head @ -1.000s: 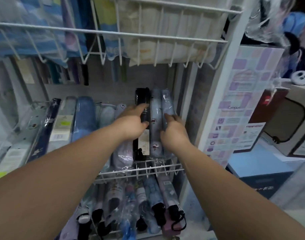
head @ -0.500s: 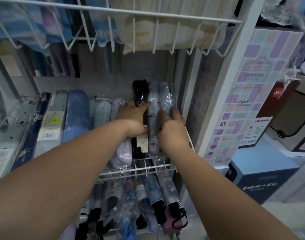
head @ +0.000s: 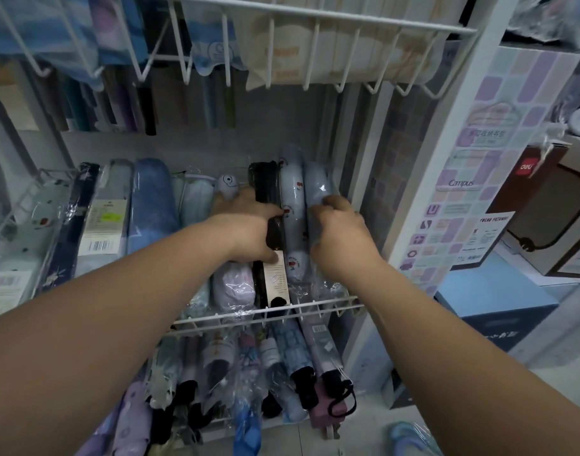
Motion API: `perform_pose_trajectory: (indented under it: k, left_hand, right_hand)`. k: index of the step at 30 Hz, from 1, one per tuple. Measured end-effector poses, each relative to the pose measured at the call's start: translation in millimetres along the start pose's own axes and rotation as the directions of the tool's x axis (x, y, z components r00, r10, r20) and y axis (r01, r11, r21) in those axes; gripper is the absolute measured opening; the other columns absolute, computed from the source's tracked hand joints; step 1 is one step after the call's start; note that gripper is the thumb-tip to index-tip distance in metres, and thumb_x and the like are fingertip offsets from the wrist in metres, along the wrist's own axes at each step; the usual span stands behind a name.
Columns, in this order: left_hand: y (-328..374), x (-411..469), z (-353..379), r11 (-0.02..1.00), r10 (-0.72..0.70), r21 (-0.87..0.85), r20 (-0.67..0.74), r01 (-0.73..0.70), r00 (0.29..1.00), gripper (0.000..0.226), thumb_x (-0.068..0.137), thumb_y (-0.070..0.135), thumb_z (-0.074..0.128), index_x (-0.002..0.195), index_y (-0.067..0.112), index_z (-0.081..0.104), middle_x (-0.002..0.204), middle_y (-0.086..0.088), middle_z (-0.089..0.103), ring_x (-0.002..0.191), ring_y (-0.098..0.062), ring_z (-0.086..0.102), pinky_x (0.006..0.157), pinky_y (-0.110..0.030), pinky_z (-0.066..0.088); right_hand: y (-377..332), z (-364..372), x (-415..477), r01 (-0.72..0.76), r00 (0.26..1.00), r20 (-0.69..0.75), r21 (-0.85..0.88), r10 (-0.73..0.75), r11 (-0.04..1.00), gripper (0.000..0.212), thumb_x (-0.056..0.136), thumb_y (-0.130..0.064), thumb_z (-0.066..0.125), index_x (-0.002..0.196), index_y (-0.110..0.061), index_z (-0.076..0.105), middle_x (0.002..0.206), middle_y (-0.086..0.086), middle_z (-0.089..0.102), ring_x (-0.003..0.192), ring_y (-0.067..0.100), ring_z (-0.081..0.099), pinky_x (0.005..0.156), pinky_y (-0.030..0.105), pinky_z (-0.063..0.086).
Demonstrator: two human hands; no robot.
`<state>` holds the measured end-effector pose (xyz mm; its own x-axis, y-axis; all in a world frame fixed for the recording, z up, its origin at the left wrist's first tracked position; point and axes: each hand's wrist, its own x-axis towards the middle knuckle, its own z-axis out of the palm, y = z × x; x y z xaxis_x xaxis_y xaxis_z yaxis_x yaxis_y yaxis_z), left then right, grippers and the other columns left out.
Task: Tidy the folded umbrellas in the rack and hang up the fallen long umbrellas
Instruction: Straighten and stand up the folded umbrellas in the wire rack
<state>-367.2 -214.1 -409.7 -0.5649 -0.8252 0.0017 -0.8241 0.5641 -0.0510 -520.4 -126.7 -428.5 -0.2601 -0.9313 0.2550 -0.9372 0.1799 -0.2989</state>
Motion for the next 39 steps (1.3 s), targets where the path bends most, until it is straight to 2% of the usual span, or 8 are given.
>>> perform_pose_trajectory:
  k: [3, 9, 16, 24, 28, 33, 36, 39]
  left_hand:
    - [-1.6, -3.6, 3.0, 0.997, 0.017, 0.078, -0.03, -0.015, 0.999, 0.094, 0.065, 0.073, 0.072, 0.148, 0.051, 0.033, 0.154, -0.008, 0.024, 0.144, -0.033, 0.021, 0.117, -0.066, 0.009]
    - [-13.3, -1.2, 2.6, 0.995, 0.092, 0.038, -0.02, -0.092, 0.996, 0.096, 0.069, 0.075, 0.069, 0.151, 0.052, 0.026, 0.167, 0.002, -0.02, 0.155, -0.029, -0.005, 0.119, -0.063, -0.007]
    - [-33.0, 11.6, 2.1, 0.998, 0.063, -0.025, -0.021, -0.064, 0.998, 0.105, 0.071, 0.079, 0.064, 0.155, 0.051, 0.008, 0.169, 0.006, -0.012, 0.156, -0.022, -0.001, 0.12, -0.064, 0.002]
    - [-31.4, 11.2, 7.9, 0.996, 0.058, 0.069, 0.031, -0.06, 0.998, 0.092, 0.08, 0.079, 0.053, 0.156, 0.046, 0.013, 0.169, 0.005, 0.004, 0.156, -0.02, -0.002, 0.117, -0.07, 0.002]
    - [-30.4, 16.3, 6.1, 0.993, 0.049, 0.105, 0.089, -0.058, 0.995, 0.094, 0.078, 0.081, 0.051, 0.156, 0.047, 0.012, 0.169, 0.007, 0.006, 0.156, -0.022, -0.002, 0.117, -0.07, 0.001]
    - [-29.0, 21.0, -5.3, 0.983, 0.054, 0.161, 0.189, -0.086, 0.98, 0.098, 0.074, 0.084, 0.054, 0.155, 0.05, 0.013, 0.169, 0.008, 0.01, 0.155, -0.025, -0.001, 0.117, -0.069, -0.001]
    - [-29.8, 25.4, -10.1, 0.973, 0.05, 0.208, 0.24, -0.102, 0.97, 0.097, 0.072, 0.086, 0.052, 0.154, 0.053, 0.012, 0.168, 0.009, 0.01, 0.155, -0.026, -0.004, 0.115, -0.07, -0.006]
    - [-30.3, 29.7, -8.7, 0.964, 0.037, 0.243, 0.275, -0.107, 0.961, 0.1, 0.068, 0.09, 0.05, 0.154, 0.054, 0.013, 0.168, 0.01, 0.011, 0.155, -0.027, -0.006, 0.113, -0.073, -0.009]
  right_hand:
    - [5.7, -8.6, -5.7, 0.019, 0.998, 0.065, -0.019, -0.018, 1.0, 0.044, 0.086, -0.001, 0.058, 0.129, -0.009, 0.061, 0.149, 0.012, 0.039, 0.126, 0.04, 0.05, 0.104, 0.041, 0.047]
    - [10.3, -9.0, -15.6, 0.101, 0.977, 0.191, -0.02, -0.096, 0.995, 0.048, 0.092, -0.006, 0.056, 0.138, -0.018, 0.058, 0.137, 0.012, 0.054, 0.121, 0.031, 0.056, 0.101, 0.034, 0.046]
    - [1.8, -6.1, -0.2, 0.041, 0.994, 0.091, 0.225, -0.063, 0.974, 0.05, 0.099, -0.016, 0.055, 0.148, -0.022, 0.047, 0.149, 0.007, 0.048, 0.133, 0.026, 0.049, 0.108, 0.03, 0.039]
    - [-12.1, 10.6, 38.9, 0.074, 0.981, 0.173, 0.087, -0.088, 0.994, 0.069, 0.096, -0.016, 0.052, 0.155, -0.04, 0.028, 0.169, -0.002, 0.006, 0.154, 0.029, 0.008, 0.124, 0.038, 0.017]
    - [-5.9, 18.6, 49.3, 0.07, 0.98, 0.174, 0.137, -0.093, 0.988, 0.065, 0.098, -0.015, 0.054, 0.154, -0.038, 0.031, 0.169, -0.001, 0.002, 0.154, 0.025, 0.012, 0.123, 0.033, 0.022]
    - [-0.9, 28.1, 46.9, -0.002, 0.994, 0.108, 0.208, -0.02, 0.978, 0.062, 0.099, -0.024, 0.054, 0.152, -0.047, 0.03, 0.155, 0.013, 0.036, 0.141, 0.034, 0.039, 0.114, 0.031, 0.034]
    - [-4.6, 29.6, 52.9, -0.062, 0.997, 0.067, 0.241, 0.047, 0.969, 0.063, 0.099, -0.037, 0.053, 0.154, -0.048, 0.023, 0.134, 0.012, 0.06, 0.124, 0.036, 0.055, 0.105, 0.04, 0.046]
    - [-8.5, 21.5, 60.1, -0.112, 0.993, 0.072, 0.225, 0.098, 0.968, 0.07, 0.097, -0.044, 0.056, 0.155, -0.044, 0.018, 0.129, 0.005, 0.065, 0.115, 0.03, 0.062, 0.094, 0.031, 0.048]
